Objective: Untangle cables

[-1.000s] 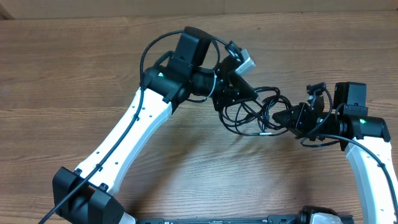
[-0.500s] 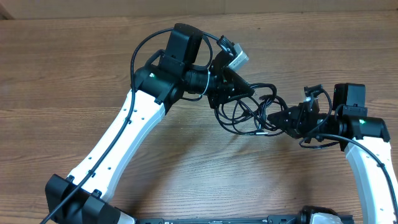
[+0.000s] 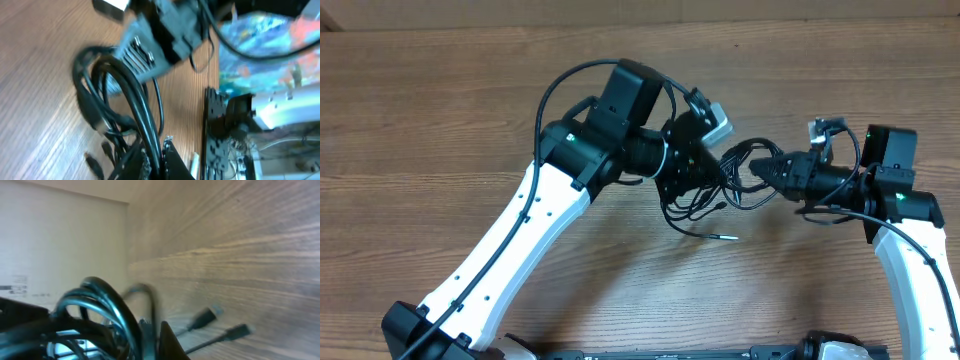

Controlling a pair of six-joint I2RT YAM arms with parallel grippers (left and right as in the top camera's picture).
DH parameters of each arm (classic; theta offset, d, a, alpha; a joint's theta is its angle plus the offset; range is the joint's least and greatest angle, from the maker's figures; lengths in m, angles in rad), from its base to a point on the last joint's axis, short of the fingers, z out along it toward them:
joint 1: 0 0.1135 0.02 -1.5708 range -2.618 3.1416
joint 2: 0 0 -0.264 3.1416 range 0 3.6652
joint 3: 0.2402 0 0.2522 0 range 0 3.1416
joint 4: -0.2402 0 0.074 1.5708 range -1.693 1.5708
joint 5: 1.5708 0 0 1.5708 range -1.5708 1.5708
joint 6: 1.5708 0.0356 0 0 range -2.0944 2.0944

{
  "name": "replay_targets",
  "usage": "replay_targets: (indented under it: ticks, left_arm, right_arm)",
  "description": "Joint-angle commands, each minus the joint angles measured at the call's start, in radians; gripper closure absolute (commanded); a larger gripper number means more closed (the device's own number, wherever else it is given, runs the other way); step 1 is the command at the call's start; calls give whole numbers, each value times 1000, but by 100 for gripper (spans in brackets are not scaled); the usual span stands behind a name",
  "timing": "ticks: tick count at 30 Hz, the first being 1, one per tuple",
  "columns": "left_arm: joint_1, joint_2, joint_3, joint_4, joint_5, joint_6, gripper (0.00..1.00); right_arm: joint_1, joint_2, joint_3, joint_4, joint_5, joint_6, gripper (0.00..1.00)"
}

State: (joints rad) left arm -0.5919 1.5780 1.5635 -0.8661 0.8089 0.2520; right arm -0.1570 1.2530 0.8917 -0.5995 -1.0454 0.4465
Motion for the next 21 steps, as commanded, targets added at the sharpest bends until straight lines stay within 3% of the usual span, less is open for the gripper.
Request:
replay_targets:
  ticks: [1,5,11,18,21]
  left_arm:
    - [-31,-27,22,-60,-37,94,96]
    - [-58,-27,11,-113,-115,116,96]
    - [-85,-24,-30,-123,-121,155,96]
    - [-117,24,-87,-123,-116,164,96]
    - [-139,40,-93,-133,-55,231,96]
  right_arm:
    - [-12,4,-2,79,-4,155,96]
    - [-12,4,-2,203,-24,282,96]
    - [-12,4,-2,379,-83,420,96]
    - [-12,4,-2,481,-82,474,96]
    - [-17,4,-2,494,-9,489,96]
